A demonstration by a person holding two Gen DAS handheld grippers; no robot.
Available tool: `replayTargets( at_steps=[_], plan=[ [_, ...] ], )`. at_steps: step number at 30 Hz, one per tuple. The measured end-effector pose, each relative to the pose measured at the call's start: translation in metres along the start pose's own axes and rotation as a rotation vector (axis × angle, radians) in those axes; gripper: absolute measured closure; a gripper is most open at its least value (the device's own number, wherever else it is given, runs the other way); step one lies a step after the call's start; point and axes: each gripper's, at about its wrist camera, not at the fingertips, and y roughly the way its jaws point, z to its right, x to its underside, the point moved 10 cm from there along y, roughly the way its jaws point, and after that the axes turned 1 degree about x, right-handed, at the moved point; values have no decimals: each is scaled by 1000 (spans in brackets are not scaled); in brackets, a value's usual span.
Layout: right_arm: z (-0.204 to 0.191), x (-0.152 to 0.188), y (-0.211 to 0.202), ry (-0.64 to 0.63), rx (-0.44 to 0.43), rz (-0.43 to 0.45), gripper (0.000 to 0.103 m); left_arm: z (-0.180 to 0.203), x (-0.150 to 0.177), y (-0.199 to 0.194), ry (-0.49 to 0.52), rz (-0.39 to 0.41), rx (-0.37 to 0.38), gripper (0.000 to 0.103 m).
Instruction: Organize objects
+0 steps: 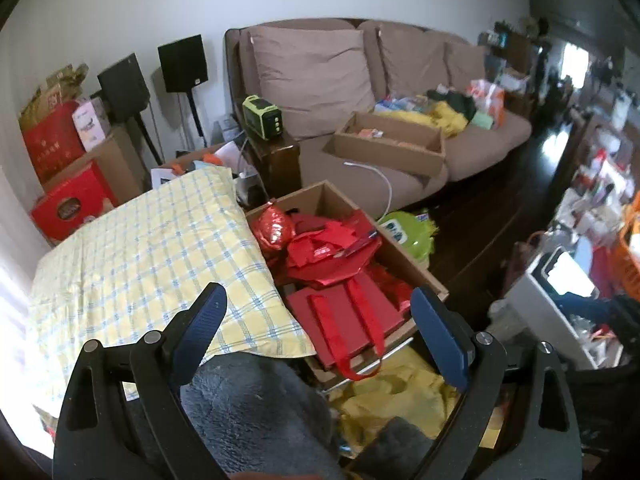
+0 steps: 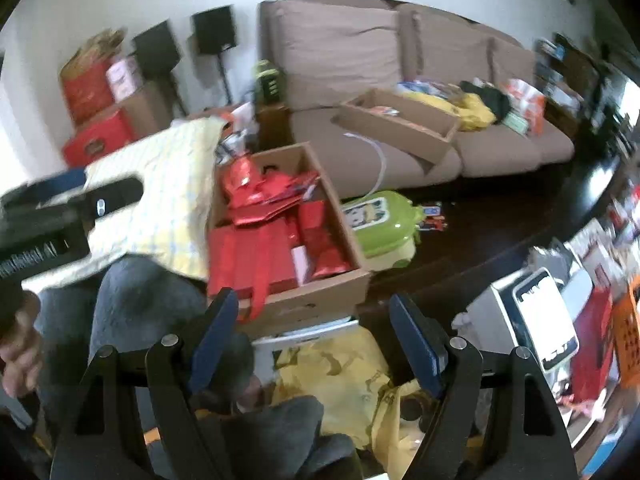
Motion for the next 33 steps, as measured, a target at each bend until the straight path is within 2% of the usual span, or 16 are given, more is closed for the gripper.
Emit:
replayTargets(
  at_steps=[6,13,33],
  plan=[
    [14,3,6,36,12,-11,24,10,4,10,5,-20,10,11],
    [6,2,6,19,-16,-2,24,15,6,15,22,-29,9,11],
    [7,1,7,22,-17,1,24,15,8,17,31,-33,14,11]
  ],
)
